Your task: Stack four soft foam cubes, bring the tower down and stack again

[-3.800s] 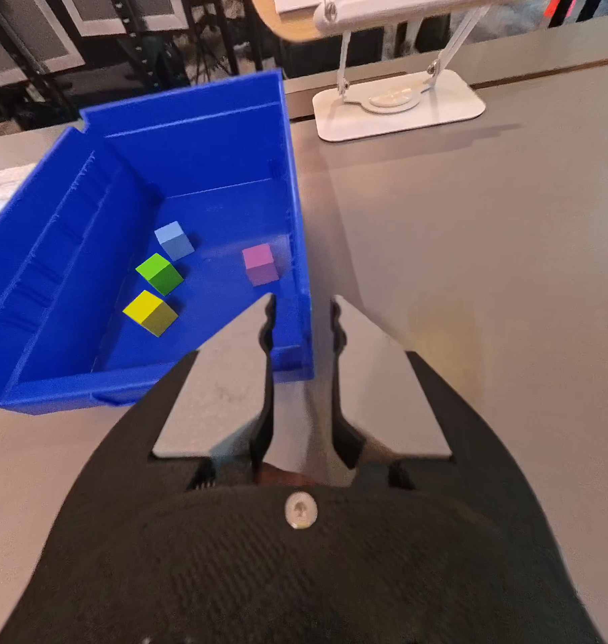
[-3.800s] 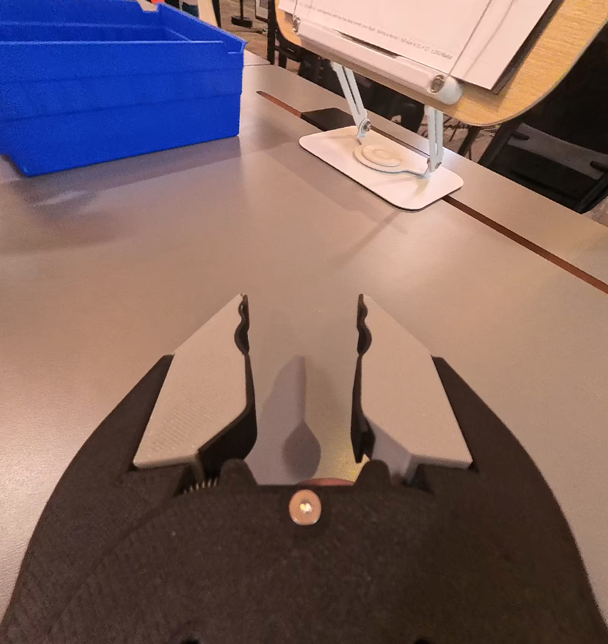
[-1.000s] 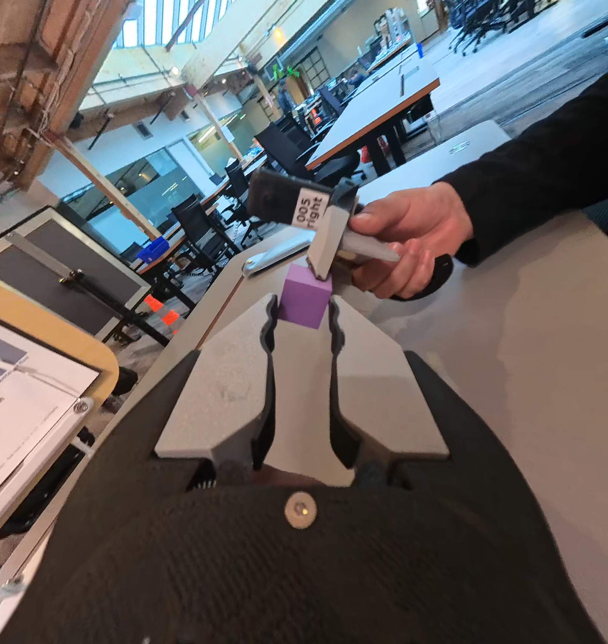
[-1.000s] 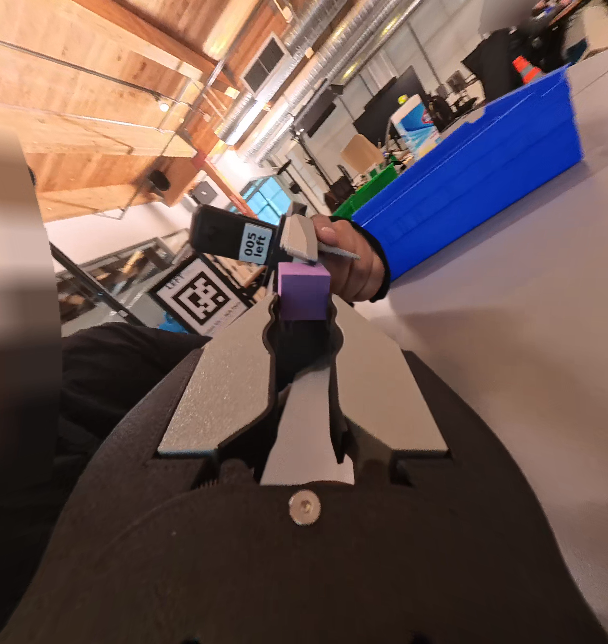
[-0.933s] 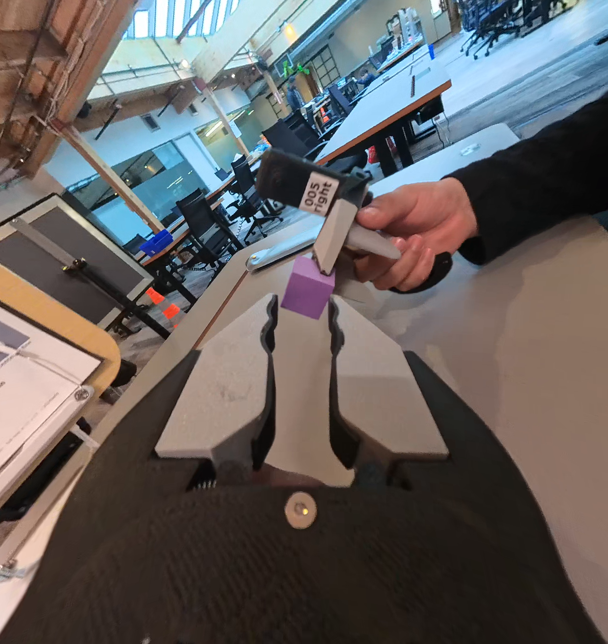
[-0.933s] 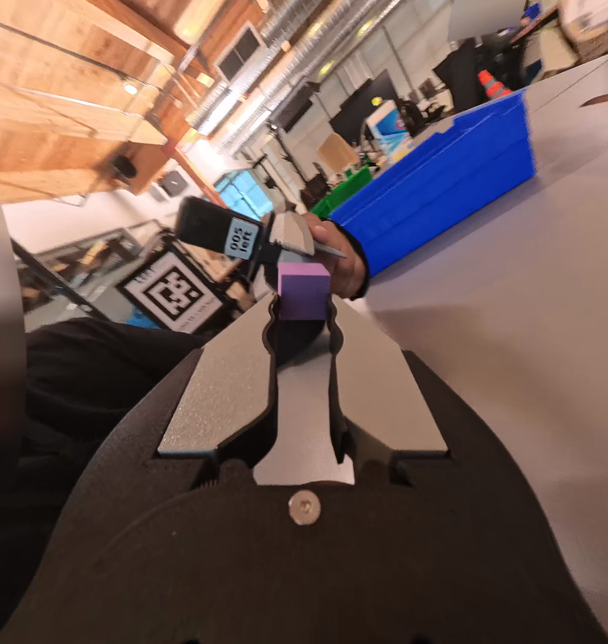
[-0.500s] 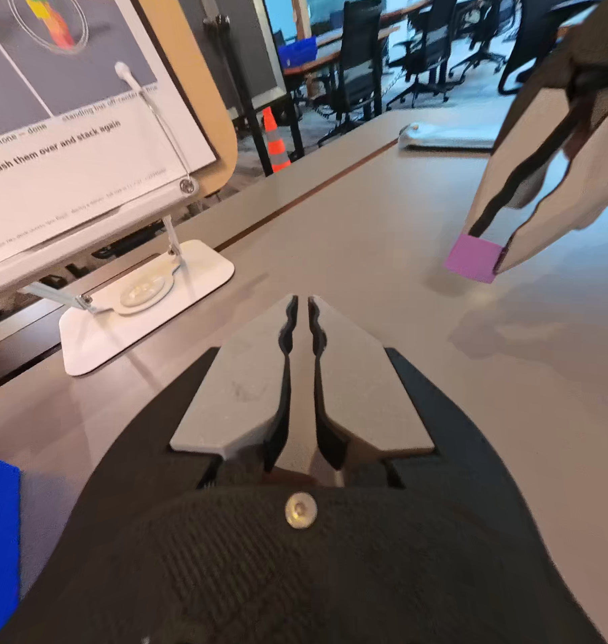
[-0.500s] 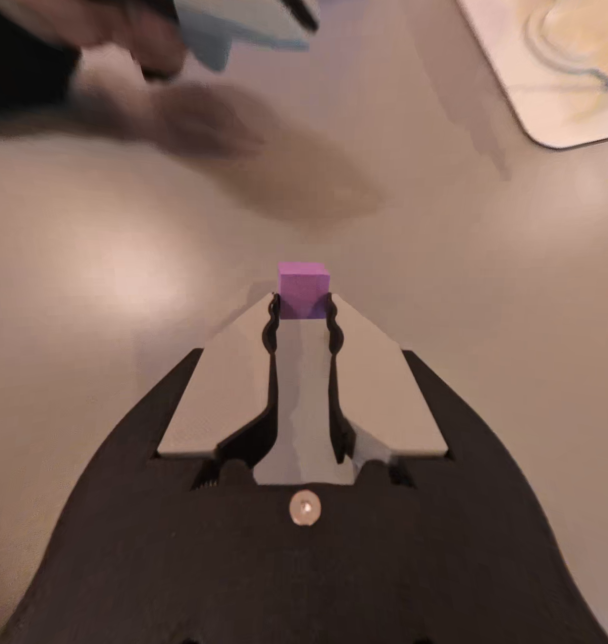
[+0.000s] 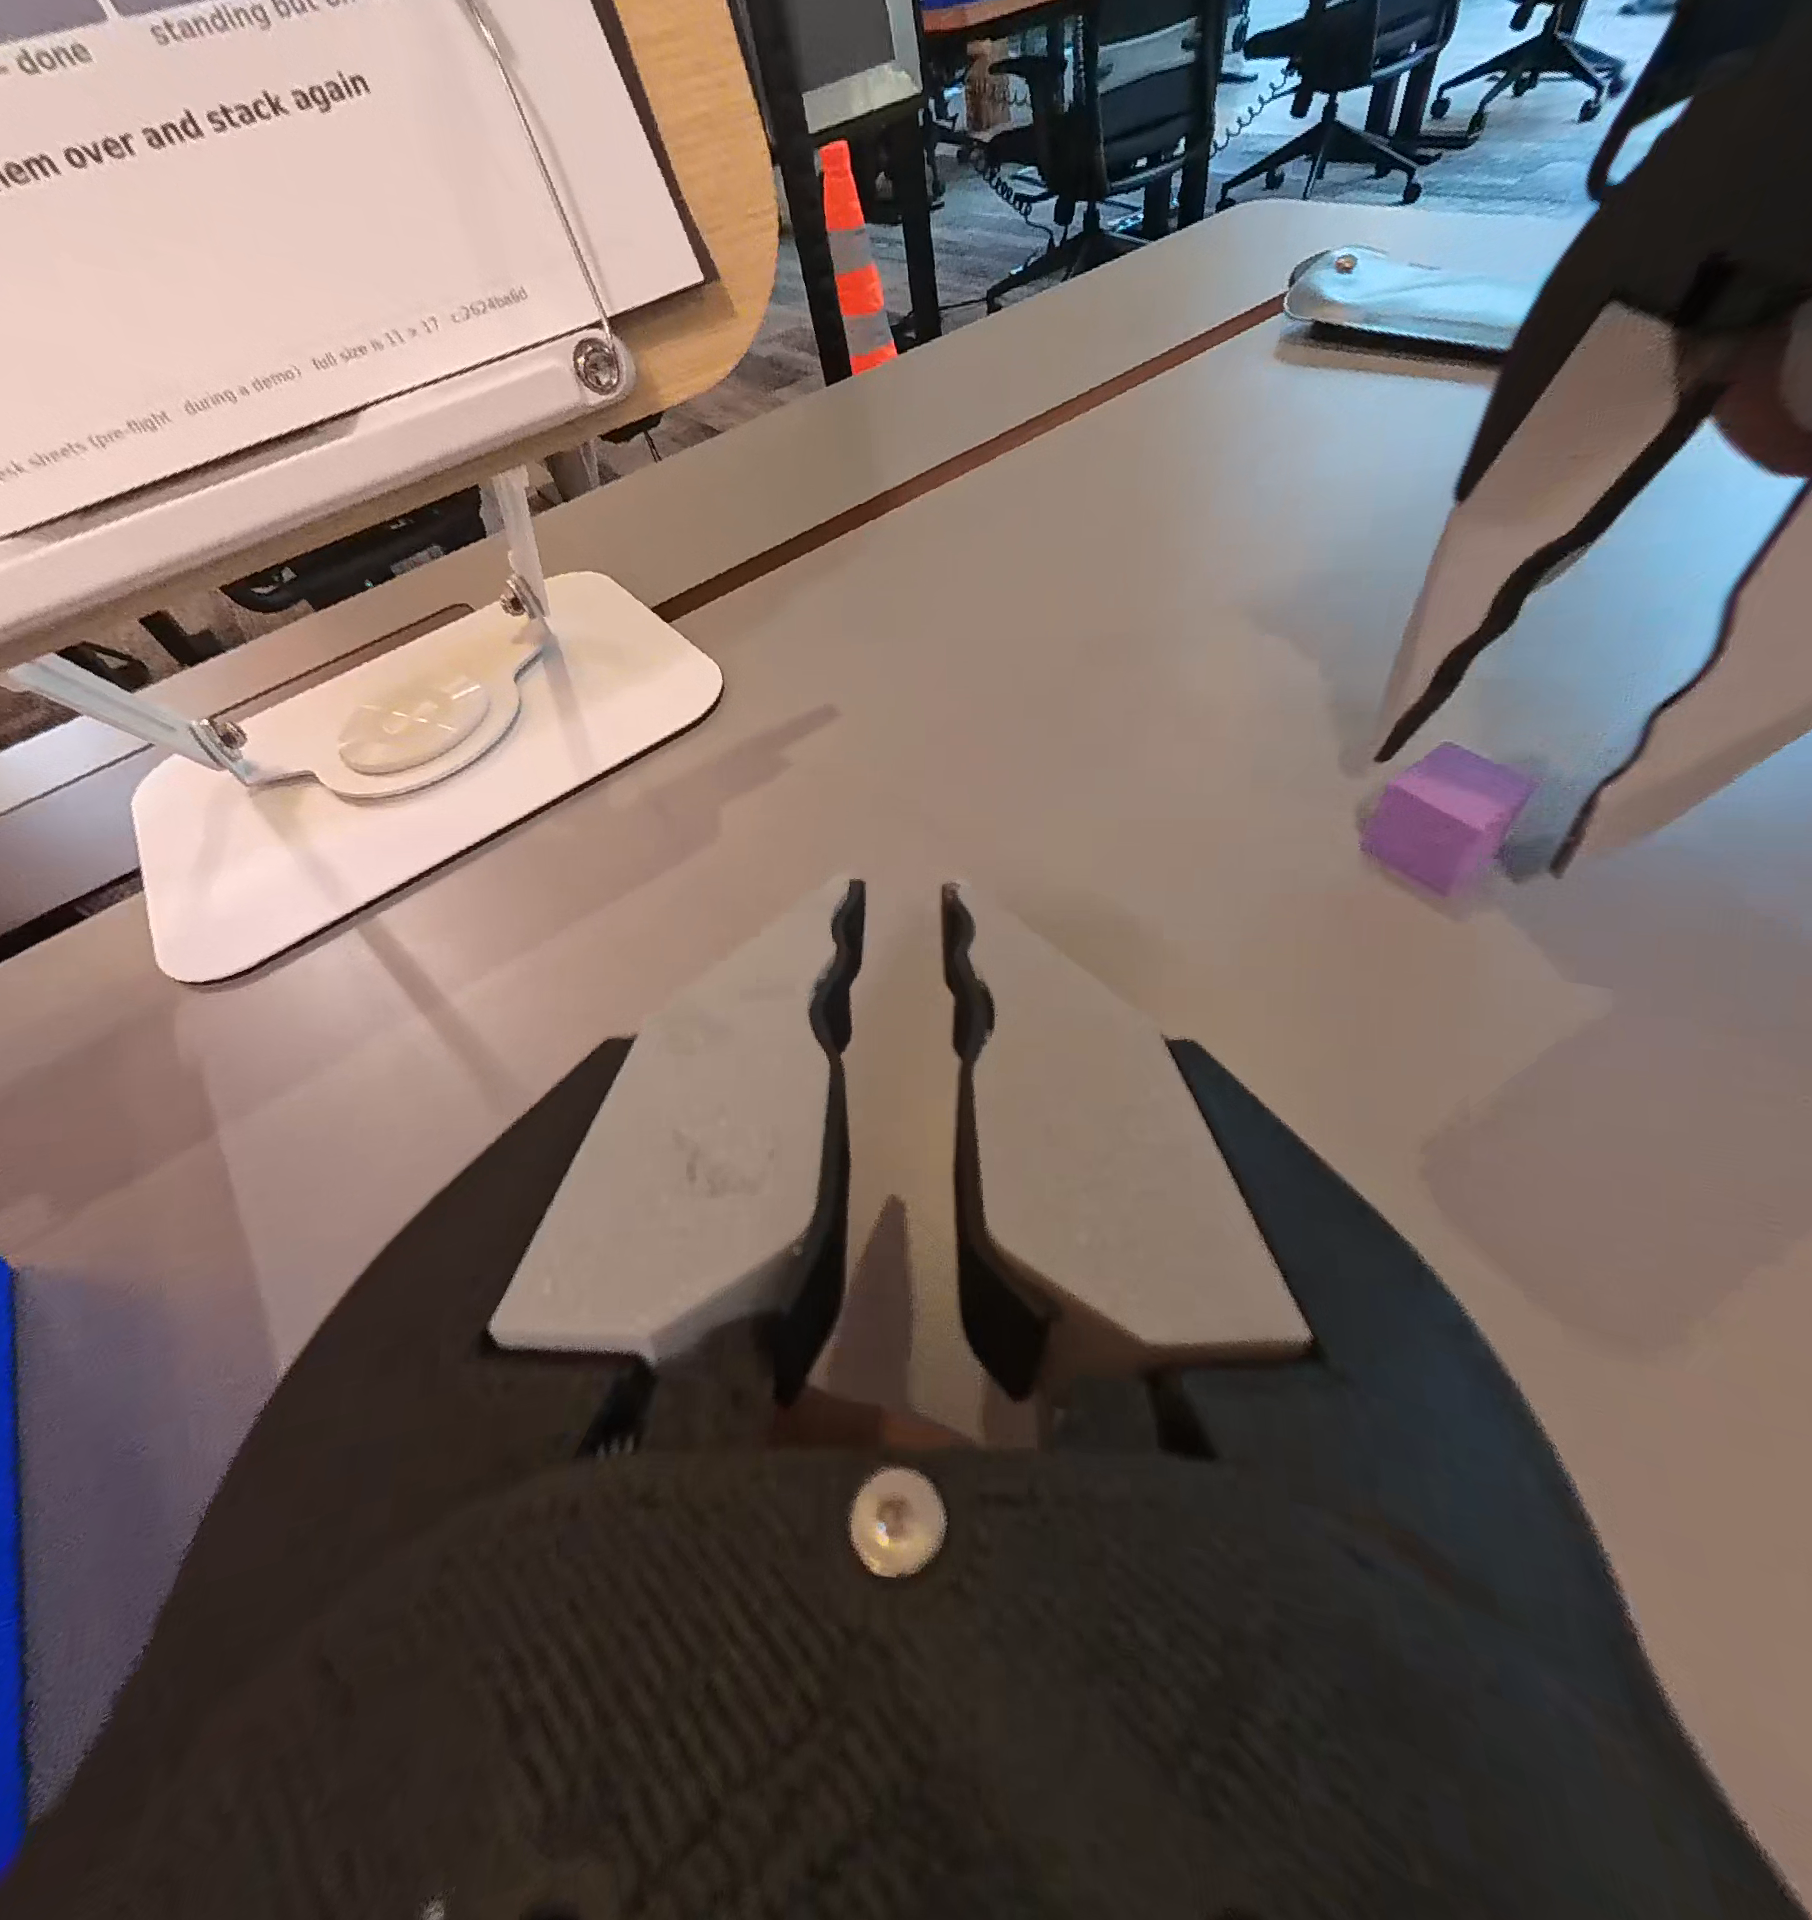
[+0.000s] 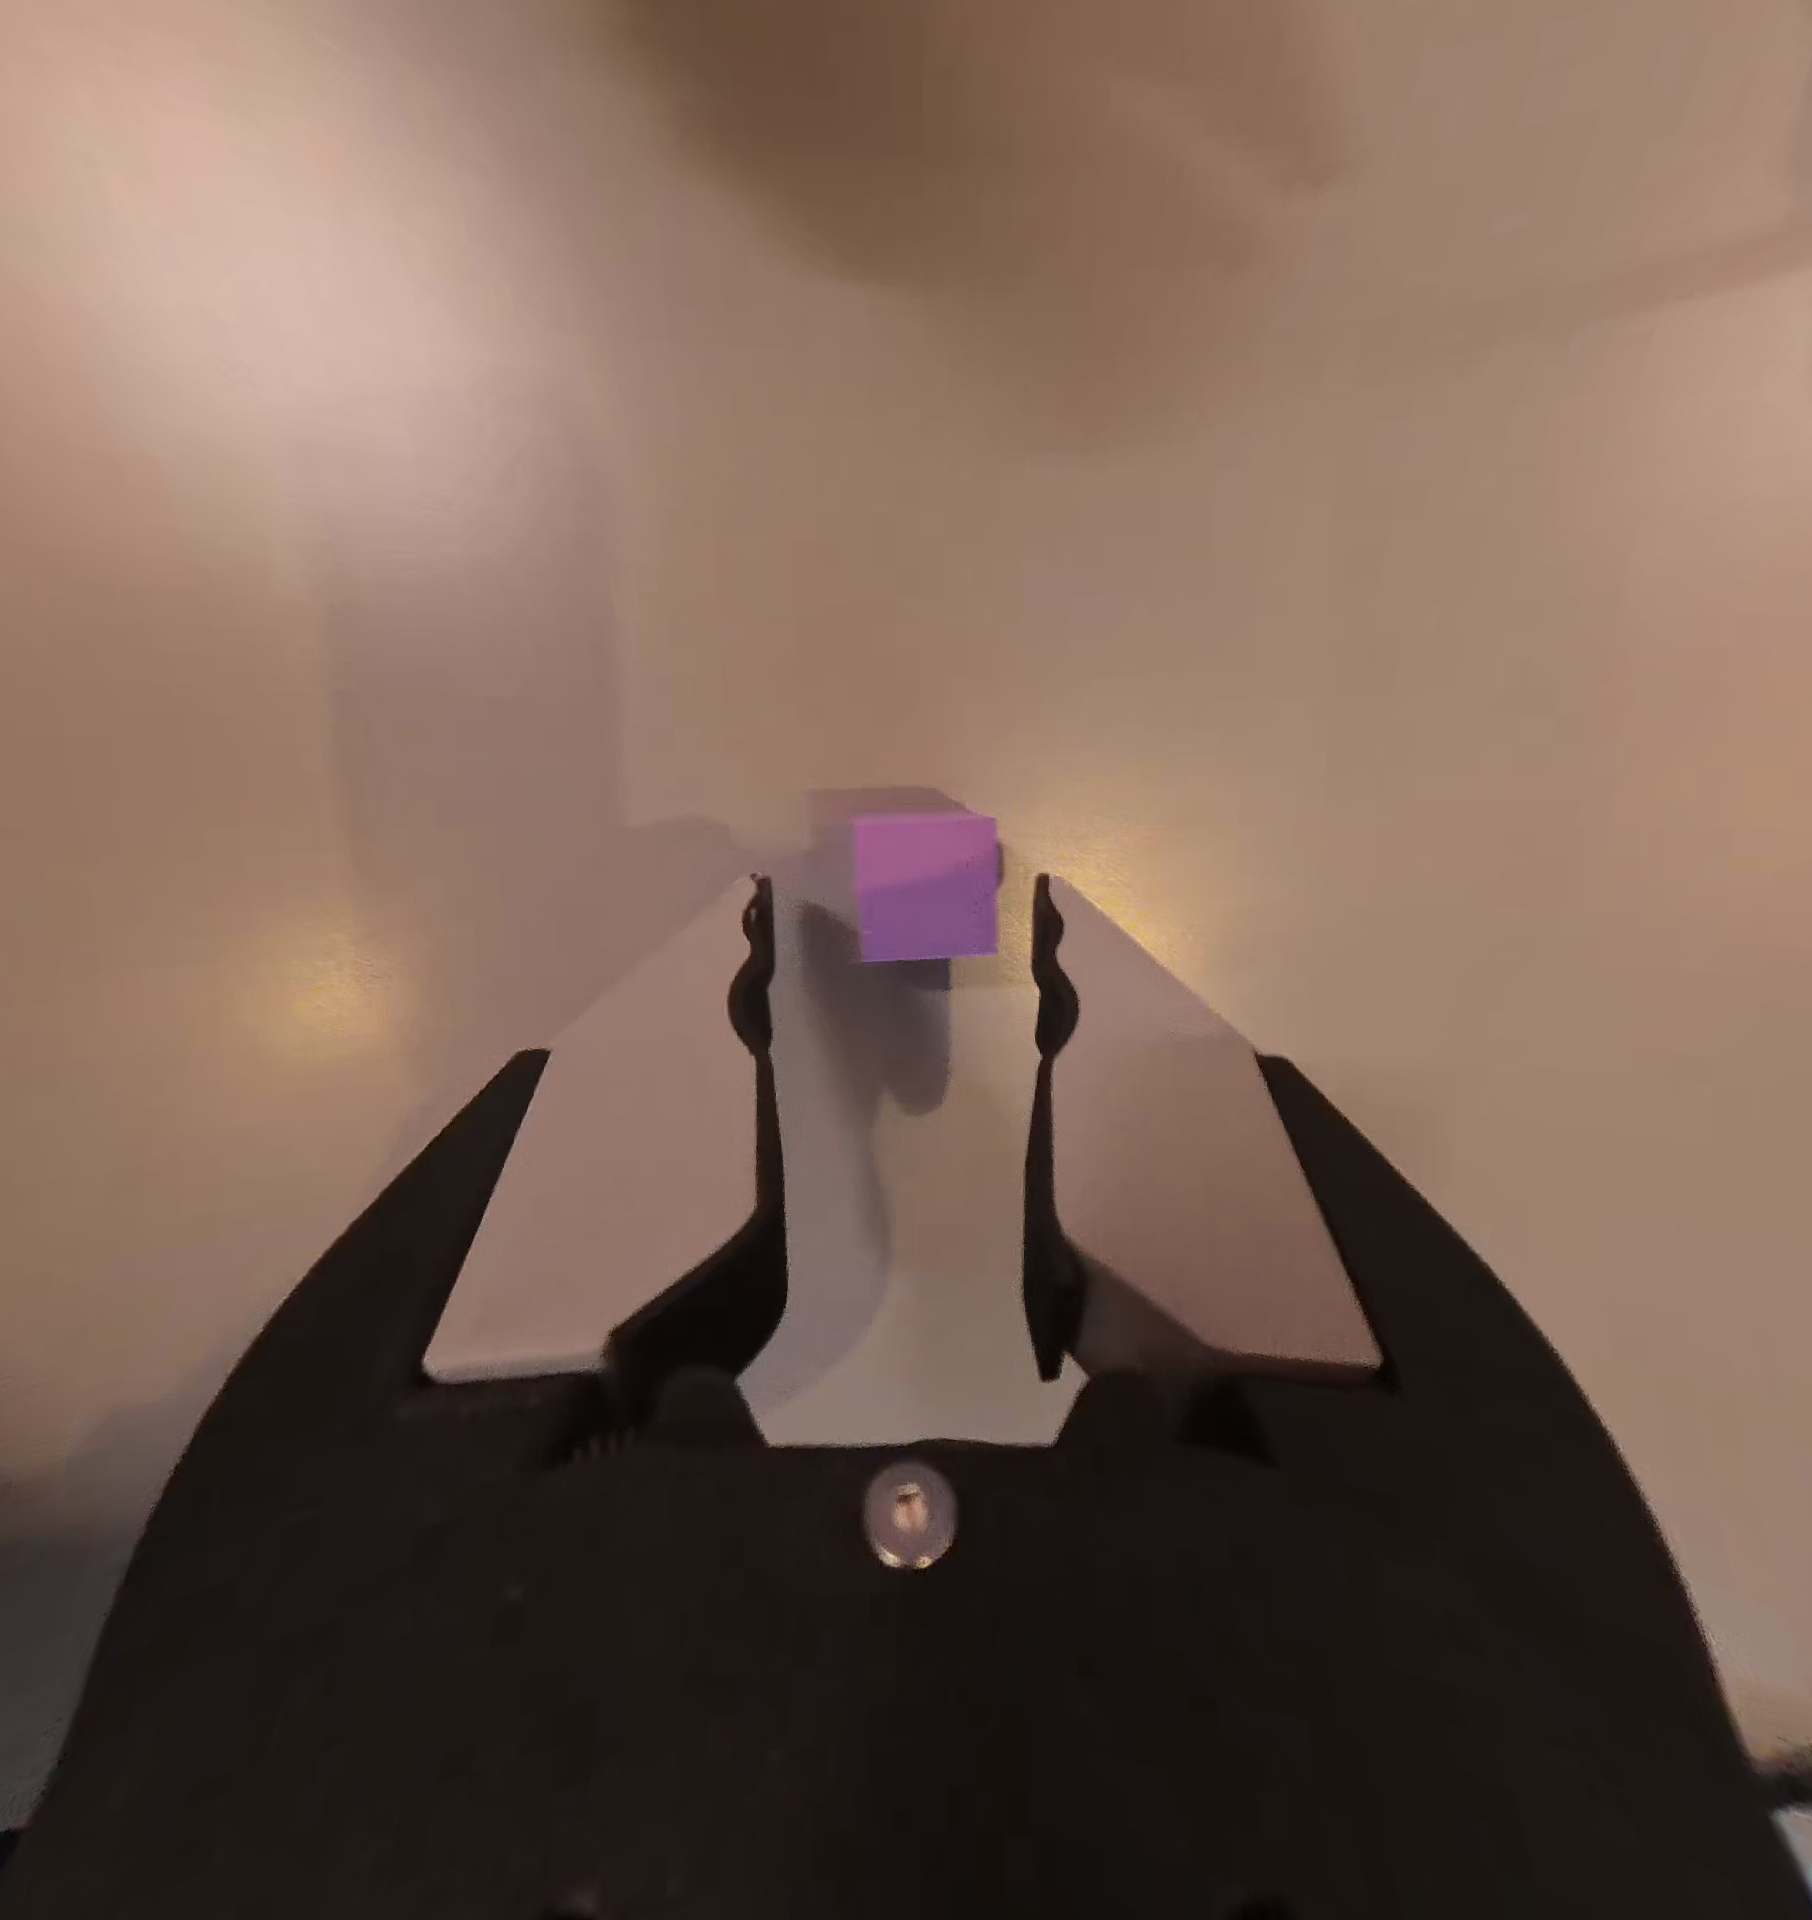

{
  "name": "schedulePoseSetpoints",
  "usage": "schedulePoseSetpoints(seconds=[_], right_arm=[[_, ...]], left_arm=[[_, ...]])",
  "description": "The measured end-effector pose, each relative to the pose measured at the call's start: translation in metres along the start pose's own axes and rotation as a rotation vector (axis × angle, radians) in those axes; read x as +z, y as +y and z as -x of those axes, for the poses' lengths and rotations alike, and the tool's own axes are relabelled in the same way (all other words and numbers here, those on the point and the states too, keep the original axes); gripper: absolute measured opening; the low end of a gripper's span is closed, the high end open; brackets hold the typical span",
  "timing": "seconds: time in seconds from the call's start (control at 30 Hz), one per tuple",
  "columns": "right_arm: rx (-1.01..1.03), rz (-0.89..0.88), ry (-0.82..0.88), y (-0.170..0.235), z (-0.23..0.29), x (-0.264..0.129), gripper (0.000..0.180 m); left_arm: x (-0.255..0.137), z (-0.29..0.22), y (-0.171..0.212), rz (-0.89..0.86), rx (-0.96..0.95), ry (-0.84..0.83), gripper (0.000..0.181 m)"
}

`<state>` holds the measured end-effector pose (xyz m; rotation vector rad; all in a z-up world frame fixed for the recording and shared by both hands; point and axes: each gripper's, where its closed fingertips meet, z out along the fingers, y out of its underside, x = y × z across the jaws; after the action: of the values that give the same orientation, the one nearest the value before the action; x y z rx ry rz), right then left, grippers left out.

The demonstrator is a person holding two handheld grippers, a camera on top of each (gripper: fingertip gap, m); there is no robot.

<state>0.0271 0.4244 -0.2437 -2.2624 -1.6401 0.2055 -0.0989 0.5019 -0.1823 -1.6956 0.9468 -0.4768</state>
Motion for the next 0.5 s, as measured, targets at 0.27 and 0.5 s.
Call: schedulePoseSetpoints(seconds=[0.27,0.5], right_arm=[[0.121,-0.729,0.029,-0.074,0.045,-0.047,0.054],[0.182,-0.783,0.137,-0.088,0.047,-0.029,0.054]], left_arm=[[0.005,-0.01,0.007,0.036,0.01,0.026,0.027],[0.001,-0.014,0.008,0.035,-0.017,-0.011,0.034]])
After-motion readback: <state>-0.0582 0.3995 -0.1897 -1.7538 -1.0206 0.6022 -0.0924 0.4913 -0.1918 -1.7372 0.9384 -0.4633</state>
